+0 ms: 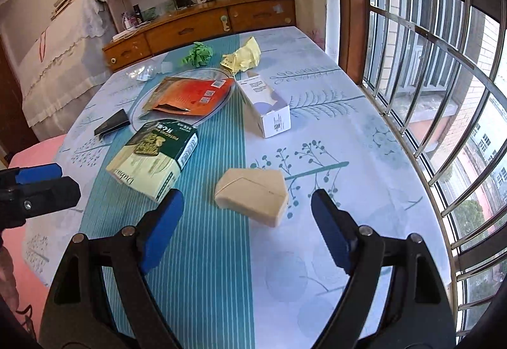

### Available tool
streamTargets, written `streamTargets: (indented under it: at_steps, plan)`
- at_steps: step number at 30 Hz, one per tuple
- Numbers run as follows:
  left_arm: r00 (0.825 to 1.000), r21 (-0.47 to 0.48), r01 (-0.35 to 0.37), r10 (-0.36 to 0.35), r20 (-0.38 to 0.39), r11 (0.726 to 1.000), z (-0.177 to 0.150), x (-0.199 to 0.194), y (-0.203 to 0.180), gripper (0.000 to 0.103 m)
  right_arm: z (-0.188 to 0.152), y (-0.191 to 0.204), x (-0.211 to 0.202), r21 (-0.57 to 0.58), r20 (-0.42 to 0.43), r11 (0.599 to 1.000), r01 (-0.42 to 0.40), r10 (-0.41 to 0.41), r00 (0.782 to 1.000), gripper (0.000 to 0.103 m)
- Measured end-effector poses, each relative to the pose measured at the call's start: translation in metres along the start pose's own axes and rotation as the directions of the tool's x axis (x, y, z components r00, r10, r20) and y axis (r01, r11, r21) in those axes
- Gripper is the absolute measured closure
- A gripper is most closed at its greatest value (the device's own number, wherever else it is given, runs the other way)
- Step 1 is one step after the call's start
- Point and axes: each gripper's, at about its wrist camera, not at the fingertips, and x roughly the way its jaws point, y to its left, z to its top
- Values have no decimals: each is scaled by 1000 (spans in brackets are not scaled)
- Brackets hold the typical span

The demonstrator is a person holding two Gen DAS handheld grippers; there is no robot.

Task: Collect trash
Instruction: 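Grasp the green chocolate box with the left gripper while the right gripper grasps the beige block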

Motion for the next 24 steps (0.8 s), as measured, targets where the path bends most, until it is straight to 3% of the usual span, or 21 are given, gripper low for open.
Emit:
streamTargets:
  at_steps: [7,15,24]
  plan:
    - [1000,-50,-8,6,-25,999,24,41,8,2,-2,10,55,-9,-40,997,75,-75,996,22]
    - [997,-63,-47,43,-56,997,34,82,7,2,-6,15,64,-114,-65,993,22,-29,997,23]
    - [989,-51,-112,107,-98,992,31,116,-2,2,-2,-1,60,-167,-57,986,-16,6,998,44]
